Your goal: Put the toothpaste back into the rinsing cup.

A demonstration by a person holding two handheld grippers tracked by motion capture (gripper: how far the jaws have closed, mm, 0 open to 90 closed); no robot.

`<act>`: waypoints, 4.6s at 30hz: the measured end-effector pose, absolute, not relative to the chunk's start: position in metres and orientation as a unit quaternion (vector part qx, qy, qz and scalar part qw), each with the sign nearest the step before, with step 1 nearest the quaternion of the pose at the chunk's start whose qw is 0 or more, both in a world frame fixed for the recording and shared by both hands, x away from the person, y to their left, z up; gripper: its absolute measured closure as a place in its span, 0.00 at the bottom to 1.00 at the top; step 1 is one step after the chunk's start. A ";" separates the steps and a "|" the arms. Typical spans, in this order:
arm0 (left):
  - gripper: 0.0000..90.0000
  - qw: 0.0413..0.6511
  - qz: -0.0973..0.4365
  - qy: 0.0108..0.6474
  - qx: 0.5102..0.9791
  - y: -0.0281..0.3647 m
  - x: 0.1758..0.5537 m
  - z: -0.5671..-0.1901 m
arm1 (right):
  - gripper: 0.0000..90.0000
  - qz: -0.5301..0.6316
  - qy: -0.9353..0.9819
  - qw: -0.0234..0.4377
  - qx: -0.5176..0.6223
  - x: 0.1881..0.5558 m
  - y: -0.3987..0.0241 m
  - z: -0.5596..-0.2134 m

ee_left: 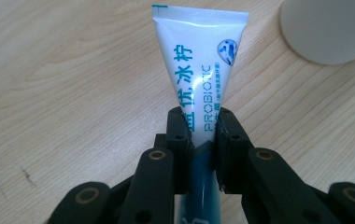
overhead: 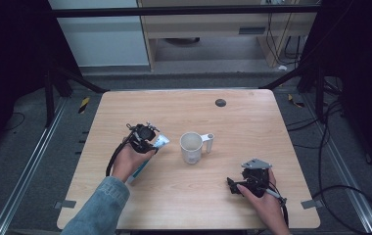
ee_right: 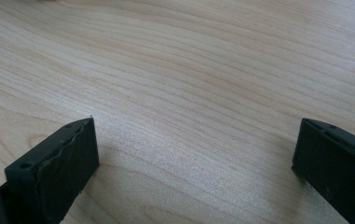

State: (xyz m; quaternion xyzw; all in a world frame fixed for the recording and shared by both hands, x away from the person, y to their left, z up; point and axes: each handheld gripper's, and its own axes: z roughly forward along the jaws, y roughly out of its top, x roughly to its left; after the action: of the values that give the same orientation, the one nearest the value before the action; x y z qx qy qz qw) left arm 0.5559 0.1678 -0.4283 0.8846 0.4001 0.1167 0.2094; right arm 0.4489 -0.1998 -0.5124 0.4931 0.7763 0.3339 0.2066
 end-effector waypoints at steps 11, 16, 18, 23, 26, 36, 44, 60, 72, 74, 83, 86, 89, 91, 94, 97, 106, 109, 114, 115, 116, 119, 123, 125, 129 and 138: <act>0.86 0.250 0.142 0.397 0.871 0.161 0.543 -0.408 | 0.01 0.334 0.776 0.207 0.493 0.449 -0.200 -0.512; 0.86 0.271 0.151 0.396 0.864 0.157 0.538 -0.400 | 0.01 0.334 0.776 0.206 0.493 0.449 -0.200 -0.512; 0.86 0.281 0.157 0.396 0.860 0.154 0.535 -0.395 | 0.01 0.334 0.776 0.206 0.493 0.449 -0.200 -0.512; 0.86 0.298 0.164 0.397 0.853 0.150 0.530 -0.388 | 0.01 0.334 0.776 0.207 0.493 0.449 -0.200 -0.512; 0.86 0.308 0.169 0.396 0.848 0.148 0.527 -0.382 | 0.01 0.334 0.776 0.207 0.493 0.449 -0.200 -0.512; 0.86 0.346 0.199 0.390 0.830 0.131 0.515 -0.354 | 0.01 0.334 0.776 0.207 0.493 0.449 -0.200 -0.512; 0.86 0.367 0.214 0.377 0.823 0.115 0.511 -0.334 | 0.01 0.334 0.776 0.206 0.493 0.449 -0.200 -0.512; 0.86 0.407 0.243 0.375 0.797 0.095 0.510 -0.309 | 0.01 0.333 0.777 0.207 0.493 0.449 -0.200 -0.512; 0.87 0.436 0.256 0.374 0.778 0.083 0.509 -0.294 | 0.01 0.333 0.776 0.207 0.493 0.449 -0.200 -0.512; 0.87 0.439 0.257 0.373 0.776 0.081 0.511 -0.293 | 0.01 0.333 0.776 0.207 0.493 0.449 -0.200 -0.512; 0.86 0.456 0.260 0.382 0.761 0.073 0.518 -0.297 | 0.01 0.334 0.776 0.206 0.494 0.449 -0.200 -0.512; 0.86 0.461 0.258 0.382 0.759 0.071 0.520 -0.299 | 0.01 0.334 0.776 0.206 0.494 0.449 -0.200 -0.512; 0.86 0.462 0.262 0.383 0.756 0.070 0.522 -0.300 | 0.01 0.334 0.776 0.206 0.494 0.449 -0.200 -0.512; 0.86 0.469 0.260 0.388 0.750 0.068 0.524 -0.301 | 0.01 0.334 0.776 0.206 0.494 0.449 -0.200 -0.512; 0.87 0.475 0.266 0.389 0.743 0.066 0.524 -0.300 | 0.01 0.333 0.777 0.209 0.492 0.449 -0.200 -0.513; 0.87 0.482 0.267 0.386 0.740 0.064 0.525 -0.298 | 0.01 0.333 0.777 0.208 0.493 0.449 -0.200 -0.513; 0.87 0.485 0.267 0.389 0.736 0.055 0.530 -0.297 | 0.01 0.333 0.776 0.207 0.493 0.449 -0.200 -0.513; 0.87 0.487 0.267 0.388 0.735 0.053 0.530 -0.299 | 0.01 0.333 0.776 0.207 0.493 0.449 -0.200 -0.513; 0.87 0.491 0.267 0.386 0.734 0.050 0.531 -0.300 | 0.01 0.333 0.776 0.207 0.493 0.449 -0.200 -0.513; 0.87 0.492 0.267 0.386 0.733 0.050 0.531 -0.300 | 0.01 0.334 0.776 0.207 0.493 0.449 -0.200 -0.513; 0.87 0.493 0.267 0.386 0.732 0.050 0.530 -0.300 | 0.01 0.334 0.776 0.207 0.493 0.449 -0.200 -0.513; 0.87 0.500 0.267 0.383 0.729 0.049 0.530 -0.300 | 0.01 0.333 0.776 0.207 0.493 0.449 -0.200 -0.513; 0.87 0.505 0.268 0.377 0.728 0.047 0.530 -0.301 | 0.01 0.333 0.776 0.208 0.493 0.449 -0.200 -0.513; 0.86 0.510 0.268 0.375 0.726 0.045 0.530 -0.302 | 0.01 0.334 0.776 0.207 0.493 0.449 -0.200 -0.513; 0.86 0.515 0.272 0.372 0.723 0.045 0.529 -0.304 | 0.01 0.335 0.776 0.205 0.494 0.449 -0.200 -0.512; 0.86 0.522 0.276 0.366 0.719 0.047 0.530 -0.316 | 0.01 0.334 0.776 0.208 0.493 0.449 -0.200 -0.513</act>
State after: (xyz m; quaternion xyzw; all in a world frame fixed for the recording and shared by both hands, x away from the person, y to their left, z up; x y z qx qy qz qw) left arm 0.5304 0.0466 -0.3164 0.7190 0.3659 0.2762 0.5224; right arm 0.4490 -0.2002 -0.5126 0.4927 0.7763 0.3341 0.2075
